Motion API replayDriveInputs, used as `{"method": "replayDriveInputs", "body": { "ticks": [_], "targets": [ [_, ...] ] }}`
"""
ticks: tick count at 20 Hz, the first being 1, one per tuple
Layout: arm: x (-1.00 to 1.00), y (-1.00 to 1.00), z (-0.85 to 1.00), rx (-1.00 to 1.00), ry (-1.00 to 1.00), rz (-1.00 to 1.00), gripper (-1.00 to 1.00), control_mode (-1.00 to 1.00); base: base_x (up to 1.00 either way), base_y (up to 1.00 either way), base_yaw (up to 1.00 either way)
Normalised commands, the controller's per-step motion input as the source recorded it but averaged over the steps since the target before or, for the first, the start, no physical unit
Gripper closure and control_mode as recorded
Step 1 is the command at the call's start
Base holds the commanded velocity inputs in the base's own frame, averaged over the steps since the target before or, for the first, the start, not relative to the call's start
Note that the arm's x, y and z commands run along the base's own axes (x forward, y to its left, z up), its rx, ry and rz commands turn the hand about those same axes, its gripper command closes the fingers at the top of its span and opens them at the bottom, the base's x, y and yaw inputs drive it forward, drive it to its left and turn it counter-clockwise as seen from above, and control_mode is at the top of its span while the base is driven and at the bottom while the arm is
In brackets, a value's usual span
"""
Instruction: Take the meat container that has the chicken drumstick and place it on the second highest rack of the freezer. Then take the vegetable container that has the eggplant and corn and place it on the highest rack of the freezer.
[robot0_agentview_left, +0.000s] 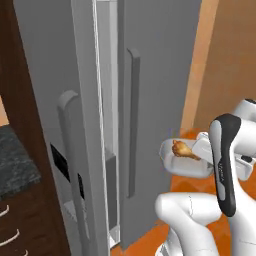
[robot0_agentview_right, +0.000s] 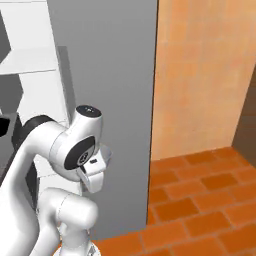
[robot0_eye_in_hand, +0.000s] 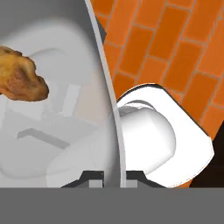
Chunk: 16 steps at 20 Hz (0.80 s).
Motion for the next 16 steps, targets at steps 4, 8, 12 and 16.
{"method": "replayDriveInputs", "body": {
  "ticks": [4,8,12,16],
  "targets": [
    [0.00,0.00,0.00,0.00,0.00,0.00,1.00,1.00,0.28,-0.15,0.93],
    [0.00,0.00,0.00,0.00,0.00,0.00,1.00,1.00,0.29,-0.42,0.83],
    [0.00,0.00,0.00,0.00,0.00,0.00,1.00,1.00,0.33,-0.52,0.65],
    [0.00,0.00,0.00,0.00,0.00,0.00,1.00,1.00,0.41,-0.46,0.46]
  ]
}}
